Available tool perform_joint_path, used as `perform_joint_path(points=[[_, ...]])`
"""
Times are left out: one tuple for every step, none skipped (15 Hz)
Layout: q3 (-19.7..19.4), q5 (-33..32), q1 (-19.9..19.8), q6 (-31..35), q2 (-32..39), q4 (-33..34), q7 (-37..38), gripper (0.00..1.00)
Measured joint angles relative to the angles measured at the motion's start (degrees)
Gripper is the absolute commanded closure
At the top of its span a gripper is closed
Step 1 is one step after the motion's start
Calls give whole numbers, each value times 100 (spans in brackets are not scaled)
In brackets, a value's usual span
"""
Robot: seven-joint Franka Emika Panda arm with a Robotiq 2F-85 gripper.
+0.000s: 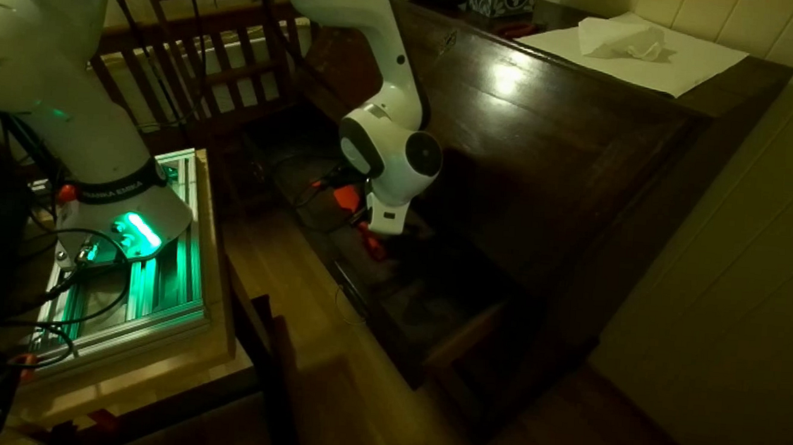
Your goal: Pick up the orange spatula, and then put it on the paper
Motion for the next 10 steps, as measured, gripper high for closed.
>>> perform_joint_path(points=[[2, -27, 0, 0, 16, 0, 0, 59], [5, -34, 0, 1, 33, 3, 0, 46], [6, -34, 0, 4, 45, 9, 0, 43], [8, -34, -1, 7, 57, 17, 0, 40], [11, -34, -1, 10, 73, 23, 0, 46], [16, -34, -1, 16, 97, 26, 0, 55], [24, -34, -2, 22, 124, 28, 0, 60], [32, -34, -2, 31, 154, 37, 0, 75], [26, -47, -2, 27, 170, 43, 0, 82], [22, -52, -14, 14, 168, 41, 0, 88]])
